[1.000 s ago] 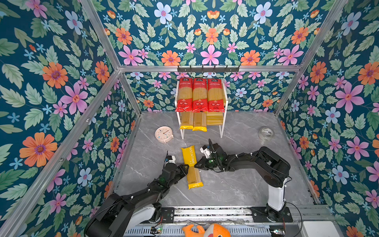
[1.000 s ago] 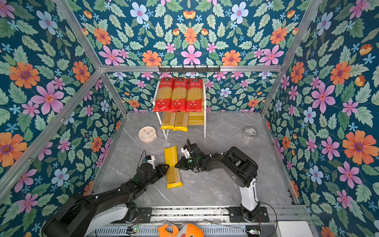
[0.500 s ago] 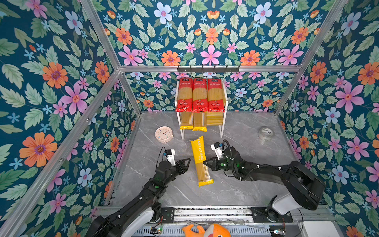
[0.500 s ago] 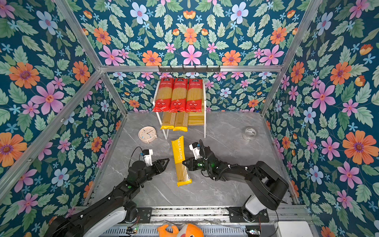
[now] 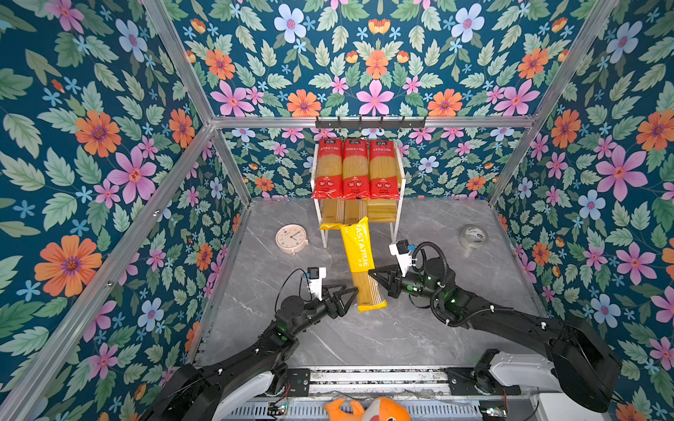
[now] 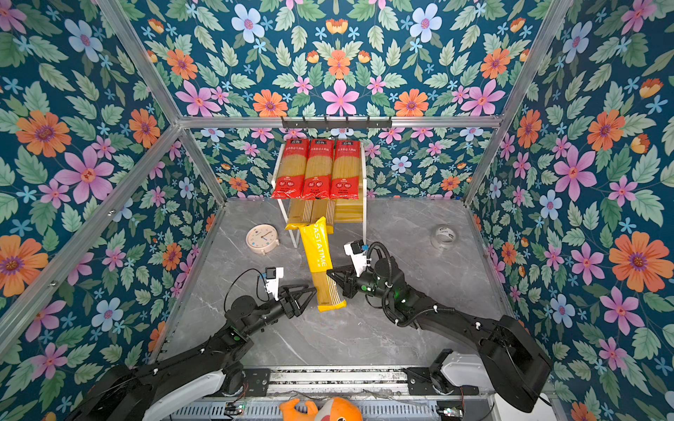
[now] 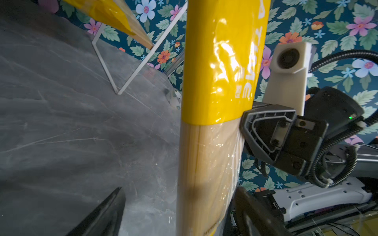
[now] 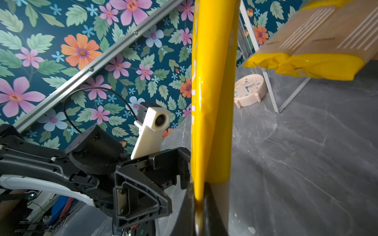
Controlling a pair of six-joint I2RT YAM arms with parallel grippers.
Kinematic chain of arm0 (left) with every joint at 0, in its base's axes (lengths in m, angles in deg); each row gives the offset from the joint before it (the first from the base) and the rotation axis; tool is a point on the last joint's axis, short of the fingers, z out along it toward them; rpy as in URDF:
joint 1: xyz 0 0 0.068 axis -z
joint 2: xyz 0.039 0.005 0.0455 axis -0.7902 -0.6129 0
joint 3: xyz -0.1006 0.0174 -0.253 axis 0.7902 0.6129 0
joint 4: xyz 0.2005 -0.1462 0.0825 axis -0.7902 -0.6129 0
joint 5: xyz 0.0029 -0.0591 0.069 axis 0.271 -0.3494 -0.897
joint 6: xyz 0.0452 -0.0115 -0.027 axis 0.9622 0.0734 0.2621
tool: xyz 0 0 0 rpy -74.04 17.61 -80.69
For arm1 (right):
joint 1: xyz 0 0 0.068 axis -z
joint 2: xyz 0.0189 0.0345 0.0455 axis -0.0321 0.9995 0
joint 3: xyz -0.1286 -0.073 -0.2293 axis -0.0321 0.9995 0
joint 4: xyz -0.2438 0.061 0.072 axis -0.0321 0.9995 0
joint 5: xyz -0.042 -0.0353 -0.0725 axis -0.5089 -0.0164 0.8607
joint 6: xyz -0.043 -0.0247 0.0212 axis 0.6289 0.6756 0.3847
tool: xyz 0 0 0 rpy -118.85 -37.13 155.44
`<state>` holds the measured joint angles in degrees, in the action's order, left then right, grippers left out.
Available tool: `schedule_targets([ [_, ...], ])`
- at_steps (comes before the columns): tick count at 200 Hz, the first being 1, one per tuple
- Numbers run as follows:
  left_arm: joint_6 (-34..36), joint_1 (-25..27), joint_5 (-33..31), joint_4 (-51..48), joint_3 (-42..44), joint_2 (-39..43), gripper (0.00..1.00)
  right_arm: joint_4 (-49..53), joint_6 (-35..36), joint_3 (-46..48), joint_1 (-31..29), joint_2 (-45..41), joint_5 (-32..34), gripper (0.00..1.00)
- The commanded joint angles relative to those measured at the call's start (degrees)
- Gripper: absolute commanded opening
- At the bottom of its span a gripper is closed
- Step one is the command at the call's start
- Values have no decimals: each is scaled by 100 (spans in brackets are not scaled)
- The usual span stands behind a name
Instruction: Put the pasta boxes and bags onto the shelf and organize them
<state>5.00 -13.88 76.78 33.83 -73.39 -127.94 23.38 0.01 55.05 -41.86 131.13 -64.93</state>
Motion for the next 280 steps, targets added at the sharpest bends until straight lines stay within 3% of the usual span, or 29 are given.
schedule_targets([
  [1, 69, 137, 397, 896, -222, -264, 84, -1249, -140, -65, 7, -56, -276, 0],
  [50, -69, 196, 674, 1706, -343, -706, 69, -1699, -692, -52, 104, -10, -538, 0],
  [127, -199, 209, 865, 1944, -535, -1065, 26, -1915, -1420, 31, 215, 152, -526, 0],
  [199, -704, 197, 711, 1976, -609, -1468, 3, -656, -1512, 757, 503, -717, -269, 48],
  [236, -1197, 245, 545, 2362, -730, -1932, 0, 221, -1538, 1247, 508, -1366, 168, 60],
  [280, -1188, 237, 442, 2405, -991, -2380, 0, 348, -1942, 1779, 504, -1611, 39, 72],
])
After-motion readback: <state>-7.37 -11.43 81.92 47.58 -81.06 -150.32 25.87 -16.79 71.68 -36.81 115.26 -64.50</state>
